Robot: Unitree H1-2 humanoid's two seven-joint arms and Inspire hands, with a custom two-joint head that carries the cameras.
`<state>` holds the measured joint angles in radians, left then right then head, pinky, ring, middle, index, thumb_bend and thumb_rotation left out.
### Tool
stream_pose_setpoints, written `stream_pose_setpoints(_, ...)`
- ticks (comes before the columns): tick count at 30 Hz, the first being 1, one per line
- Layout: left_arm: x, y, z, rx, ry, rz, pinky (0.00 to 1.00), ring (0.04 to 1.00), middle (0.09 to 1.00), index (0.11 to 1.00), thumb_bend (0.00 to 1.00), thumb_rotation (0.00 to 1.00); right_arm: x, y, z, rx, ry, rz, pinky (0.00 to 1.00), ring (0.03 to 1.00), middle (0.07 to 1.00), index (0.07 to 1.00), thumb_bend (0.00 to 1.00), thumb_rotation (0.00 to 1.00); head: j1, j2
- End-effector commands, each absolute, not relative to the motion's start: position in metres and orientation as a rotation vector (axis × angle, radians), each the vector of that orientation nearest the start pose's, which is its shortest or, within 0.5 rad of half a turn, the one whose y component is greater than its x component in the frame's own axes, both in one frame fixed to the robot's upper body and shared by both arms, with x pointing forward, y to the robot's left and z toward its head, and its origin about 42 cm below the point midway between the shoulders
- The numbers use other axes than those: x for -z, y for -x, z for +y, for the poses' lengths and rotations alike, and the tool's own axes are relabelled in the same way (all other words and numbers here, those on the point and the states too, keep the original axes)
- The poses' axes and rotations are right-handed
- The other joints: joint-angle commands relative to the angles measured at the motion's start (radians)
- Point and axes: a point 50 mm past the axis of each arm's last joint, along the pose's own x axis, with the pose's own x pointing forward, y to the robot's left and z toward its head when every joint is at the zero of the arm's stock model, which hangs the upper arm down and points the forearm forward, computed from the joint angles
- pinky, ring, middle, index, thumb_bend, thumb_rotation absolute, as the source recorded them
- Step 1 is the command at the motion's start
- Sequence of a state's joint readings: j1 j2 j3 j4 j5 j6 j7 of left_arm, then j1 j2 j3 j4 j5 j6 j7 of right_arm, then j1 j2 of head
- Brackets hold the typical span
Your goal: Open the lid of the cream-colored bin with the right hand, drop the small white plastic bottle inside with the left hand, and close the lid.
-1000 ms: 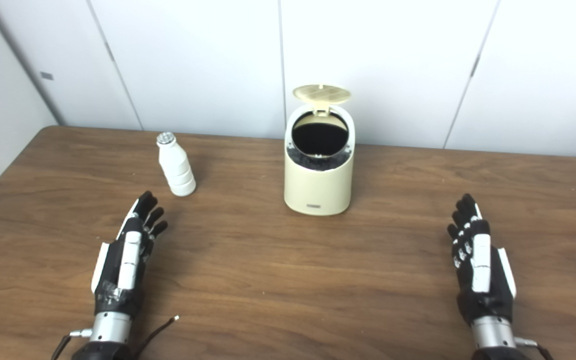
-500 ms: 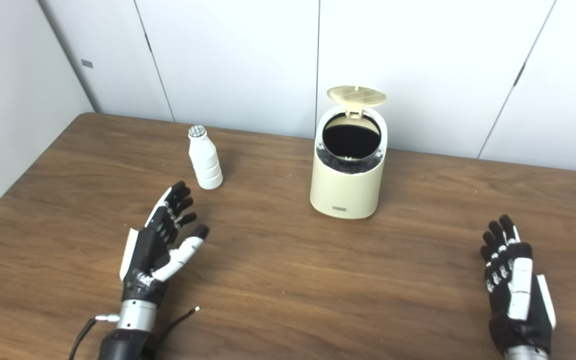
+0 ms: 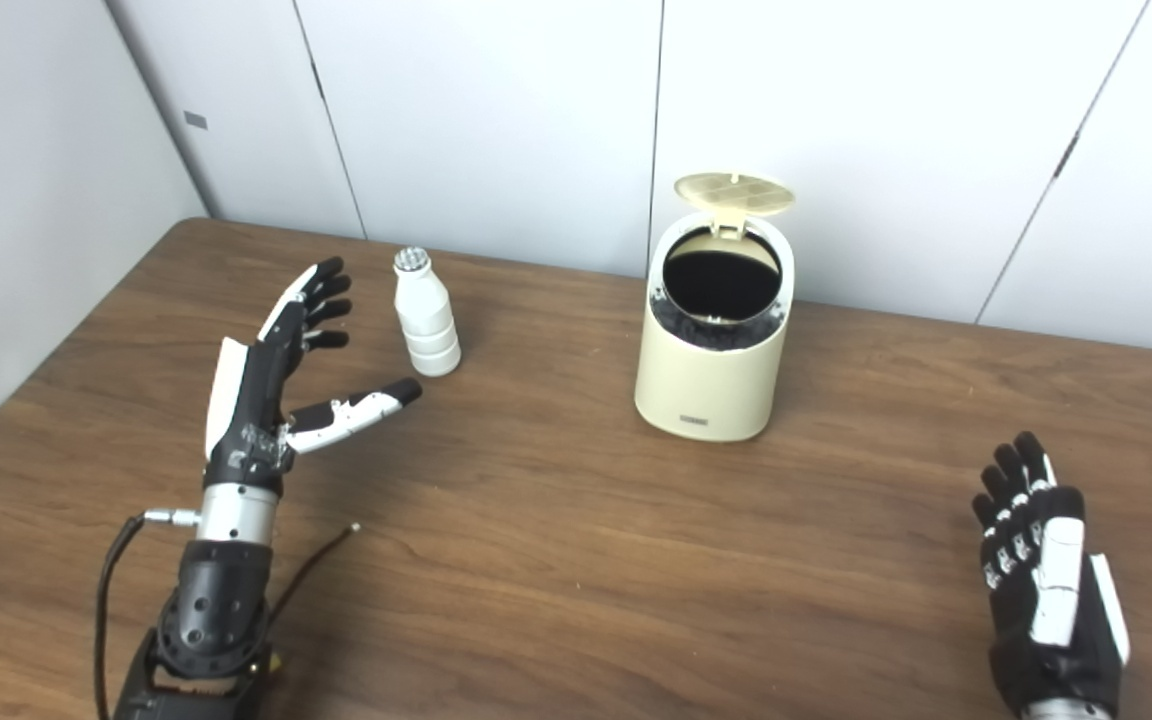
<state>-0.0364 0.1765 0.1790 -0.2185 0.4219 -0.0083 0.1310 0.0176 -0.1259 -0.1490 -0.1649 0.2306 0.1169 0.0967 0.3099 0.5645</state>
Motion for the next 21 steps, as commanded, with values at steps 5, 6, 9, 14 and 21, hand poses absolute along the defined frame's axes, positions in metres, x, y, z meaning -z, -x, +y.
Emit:
stream_pose_setpoints(5, -0.214, -0.308, 0.327, -0.410, -0.824, -0.303, 0.71, 0.815, 0.860, 0.869, 1.00, 0.28, -0.153, -0.279, -0.281, -0.002, -0.097, -0.120, 1.00, 1.000, 1.000, 1.000, 0.50, 1.00, -0.005, 0.004)
stream_pose_setpoints(6, -0.216, -0.312, 0.329, -0.410, -0.849, -0.289, 0.70, 0.808, 0.855, 0.868, 1.00, 0.28, -0.153, -0.279, -0.281, -0.001, -0.099, -0.118, 1.00, 1.000, 1.000, 1.000, 0.50, 1.00, -0.005, 0.004)
stream_pose_setpoints(9, -0.218, -0.322, 0.333, -0.400, -0.933, -0.251, 0.67, 0.791, 0.844, 0.860, 0.99, 0.30, -0.155, -0.278, -0.280, 0.003, -0.089, -0.116, 1.00, 1.000, 0.996, 0.996, 0.51, 1.00, -0.009, 0.006)
stream_pose_setpoints(14, -0.216, -0.341, 0.338, -0.378, -1.158, -0.182, 0.63, 0.775, 0.849, 0.845, 1.00, 0.40, -0.155, -0.277, -0.279, -0.003, -0.090, -0.122, 1.00, 1.000, 1.000, 1.000, 0.48, 1.00, -0.011, 0.010)
stream_pose_setpoints(21, -0.211, -0.364, 0.338, -0.325, -1.236, -0.123, 0.63, 0.780, 0.835, 0.849, 1.00, 0.45, -0.155, -0.277, -0.279, -0.005, -0.085, -0.120, 1.00, 1.000, 0.997, 1.000, 0.53, 1.00, -0.023, 0.017)
